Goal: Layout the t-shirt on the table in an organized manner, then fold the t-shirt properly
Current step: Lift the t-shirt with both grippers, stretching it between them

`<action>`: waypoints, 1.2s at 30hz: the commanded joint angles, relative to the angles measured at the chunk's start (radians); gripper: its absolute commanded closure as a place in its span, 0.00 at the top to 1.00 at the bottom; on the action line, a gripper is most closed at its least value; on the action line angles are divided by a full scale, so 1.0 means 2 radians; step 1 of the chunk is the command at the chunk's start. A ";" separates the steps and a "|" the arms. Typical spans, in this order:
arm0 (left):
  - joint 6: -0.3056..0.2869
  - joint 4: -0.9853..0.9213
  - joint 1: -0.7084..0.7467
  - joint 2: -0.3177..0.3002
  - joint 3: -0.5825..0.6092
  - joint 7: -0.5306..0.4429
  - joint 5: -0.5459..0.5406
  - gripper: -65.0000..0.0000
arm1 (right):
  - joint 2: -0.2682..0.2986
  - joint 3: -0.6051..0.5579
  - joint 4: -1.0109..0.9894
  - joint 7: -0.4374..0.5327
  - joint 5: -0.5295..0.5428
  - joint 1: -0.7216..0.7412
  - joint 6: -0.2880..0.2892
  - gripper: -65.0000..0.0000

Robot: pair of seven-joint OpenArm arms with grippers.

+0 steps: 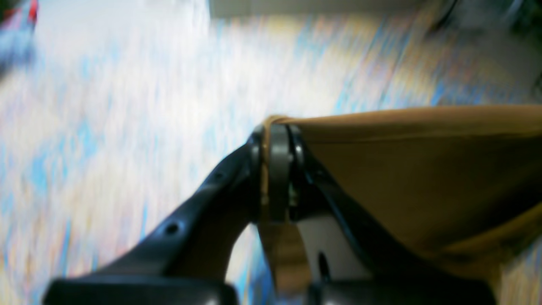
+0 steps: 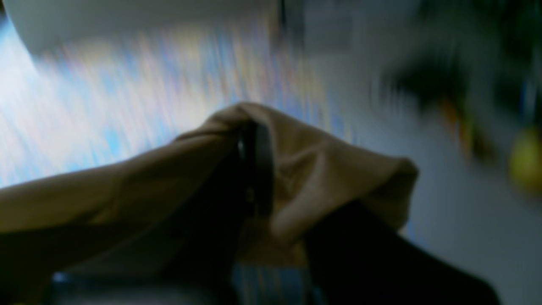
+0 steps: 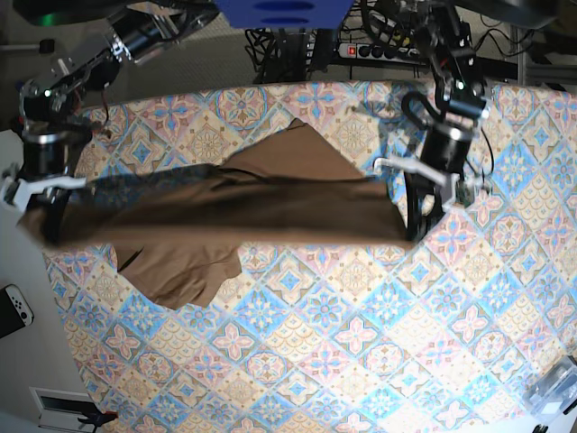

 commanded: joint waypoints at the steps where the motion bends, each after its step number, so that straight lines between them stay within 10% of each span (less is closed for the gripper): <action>1: 0.001 0.010 -0.012 -0.004 0.008 -0.024 -0.008 0.00 | 0.006 0.000 0.012 0.034 0.011 0.012 0.001 0.00; 11: 0.016 0.010 -0.030 -0.001 0.083 -0.231 -0.016 0.00 | 0.005 0.000 0.011 0.287 0.012 0.076 0.001 0.00; 18: 0.099 0.010 -0.029 -0.025 0.102 -0.337 -0.045 0.00 | 0.005 0.000 0.011 0.380 0.013 0.109 0.001 0.00; 24: 0.111 0.010 0.007 -0.041 0.149 -0.437 -0.044 0.00 | 0.004 0.000 0.013 0.418 0.067 0.107 0.001 0.00; 36: 0.111 0.008 0.011 -0.045 0.147 -0.393 -0.043 0.00 | 0.007 -0.019 0.007 0.416 0.068 0.110 0.001 0.00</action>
